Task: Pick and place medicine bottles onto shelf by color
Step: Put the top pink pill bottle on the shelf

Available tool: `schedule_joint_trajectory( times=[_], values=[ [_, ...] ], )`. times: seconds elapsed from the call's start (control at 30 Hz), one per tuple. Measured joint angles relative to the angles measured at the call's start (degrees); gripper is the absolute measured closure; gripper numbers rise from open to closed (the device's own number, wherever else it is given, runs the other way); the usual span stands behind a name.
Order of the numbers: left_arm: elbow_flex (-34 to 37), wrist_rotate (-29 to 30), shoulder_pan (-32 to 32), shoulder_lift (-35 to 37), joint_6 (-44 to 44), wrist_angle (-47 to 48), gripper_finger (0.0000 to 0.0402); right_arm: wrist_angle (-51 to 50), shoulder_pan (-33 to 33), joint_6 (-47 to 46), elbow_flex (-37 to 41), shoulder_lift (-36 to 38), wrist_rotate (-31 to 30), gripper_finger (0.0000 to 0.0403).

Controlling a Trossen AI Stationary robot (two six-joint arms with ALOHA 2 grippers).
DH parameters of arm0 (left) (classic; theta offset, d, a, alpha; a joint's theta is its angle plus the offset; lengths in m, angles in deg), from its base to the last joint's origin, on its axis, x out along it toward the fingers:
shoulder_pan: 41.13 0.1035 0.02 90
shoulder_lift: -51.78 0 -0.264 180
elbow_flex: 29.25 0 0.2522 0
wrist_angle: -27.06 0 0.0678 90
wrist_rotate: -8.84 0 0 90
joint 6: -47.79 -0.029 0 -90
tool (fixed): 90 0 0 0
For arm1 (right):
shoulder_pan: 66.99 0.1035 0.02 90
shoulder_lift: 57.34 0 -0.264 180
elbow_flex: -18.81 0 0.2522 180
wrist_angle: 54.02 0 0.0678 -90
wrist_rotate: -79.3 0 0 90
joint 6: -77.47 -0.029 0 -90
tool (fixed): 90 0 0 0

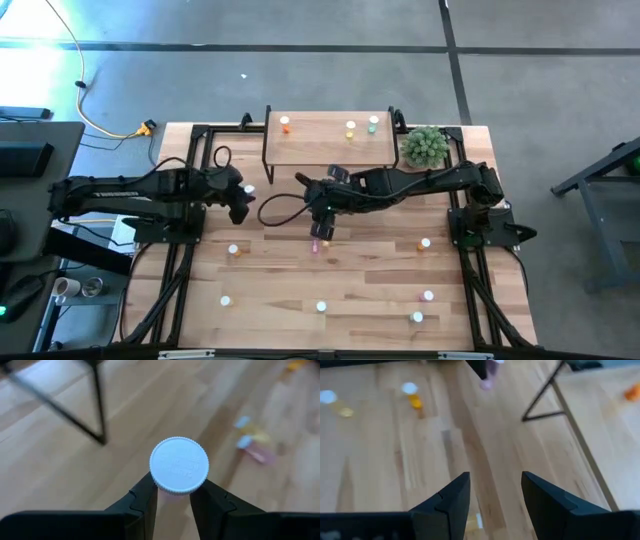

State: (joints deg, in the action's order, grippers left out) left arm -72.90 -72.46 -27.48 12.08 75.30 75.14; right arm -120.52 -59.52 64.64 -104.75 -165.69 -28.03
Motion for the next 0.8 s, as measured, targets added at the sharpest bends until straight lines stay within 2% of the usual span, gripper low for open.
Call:
schedule_joint_trajectory(
  times=[0.2,0.43,0.63,0.8],
  values=[
    [-0.1,-4.0,-3.5,0.0,-3.2,-8.0,0.031,3.6,-1.7,8.4,0.0,0.0,4.5,0.0233],
    [-0.1,-4.2,-6.7,0.0,-9.1,-14.5,0.031,10.9,-4.7,16.4,0.0,0.0,10.8,0.0233],
    [-0.1,-4.1,-7.9,0.0,-15.5,-17.6,0.031,20.8,-7.5,21.7,0.0,0.0,17.4,0.0233],
    [-0.1,-4.0,-8.9,0.0,-16.9,-17.6,0.031,25.8,-9.2,24.1,0.0,0.0,23.6,0.0233]
  ],
)
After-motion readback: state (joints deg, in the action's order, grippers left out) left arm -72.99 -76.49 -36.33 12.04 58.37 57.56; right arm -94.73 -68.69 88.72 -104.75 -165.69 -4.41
